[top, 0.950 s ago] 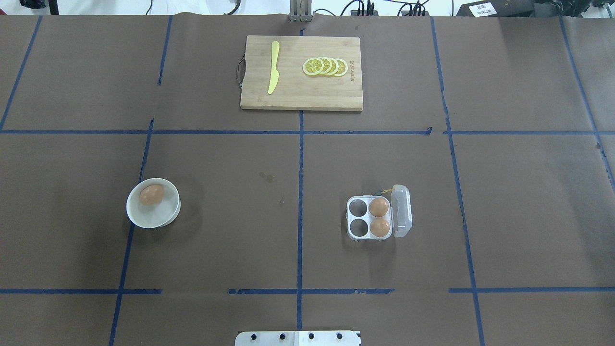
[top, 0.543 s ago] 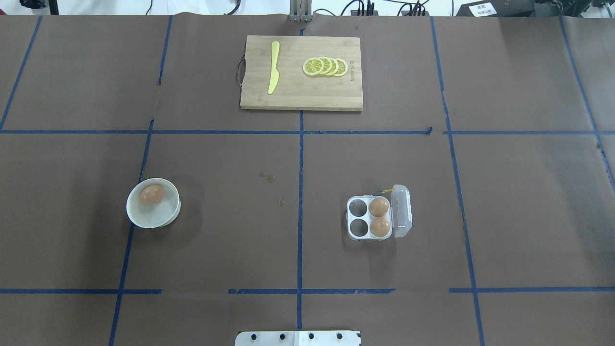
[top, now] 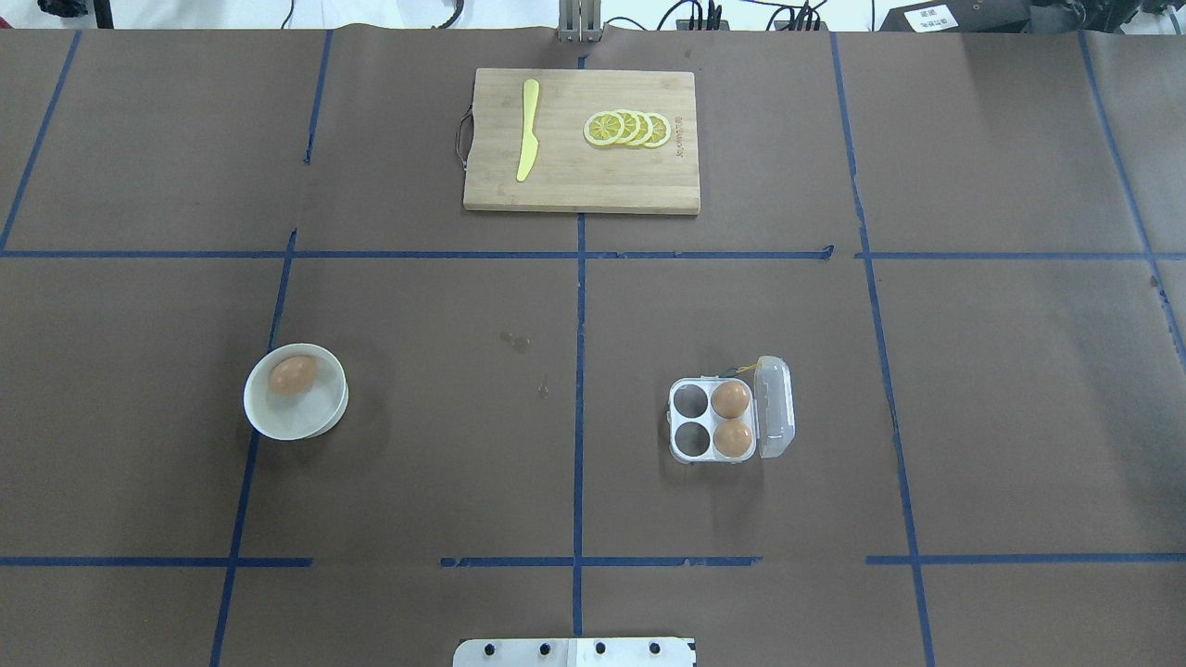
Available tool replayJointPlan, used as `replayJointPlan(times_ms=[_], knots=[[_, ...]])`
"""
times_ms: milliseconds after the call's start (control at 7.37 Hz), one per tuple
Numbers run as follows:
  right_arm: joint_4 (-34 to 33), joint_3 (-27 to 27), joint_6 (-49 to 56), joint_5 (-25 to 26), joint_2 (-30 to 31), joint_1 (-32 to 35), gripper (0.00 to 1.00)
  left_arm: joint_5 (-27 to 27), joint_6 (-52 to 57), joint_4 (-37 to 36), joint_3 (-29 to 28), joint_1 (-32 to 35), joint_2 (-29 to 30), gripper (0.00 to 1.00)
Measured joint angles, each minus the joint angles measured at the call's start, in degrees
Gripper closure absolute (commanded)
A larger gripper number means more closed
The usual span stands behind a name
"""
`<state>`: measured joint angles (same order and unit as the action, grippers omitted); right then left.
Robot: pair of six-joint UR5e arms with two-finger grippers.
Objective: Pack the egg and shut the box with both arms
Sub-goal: 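Move the left gripper over the brown egg in the white bowl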
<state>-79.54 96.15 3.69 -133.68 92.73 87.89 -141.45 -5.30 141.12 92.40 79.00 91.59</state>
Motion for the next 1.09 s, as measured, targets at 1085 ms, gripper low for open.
replayJointPlan(times_ms=[1085], knots=[[0.09, -0.02, 0.00, 0.05, 0.60, 0.00, 0.00, 21.03, -38.90, -6.06, 15.88, -31.44, -1.30, 0.04]])
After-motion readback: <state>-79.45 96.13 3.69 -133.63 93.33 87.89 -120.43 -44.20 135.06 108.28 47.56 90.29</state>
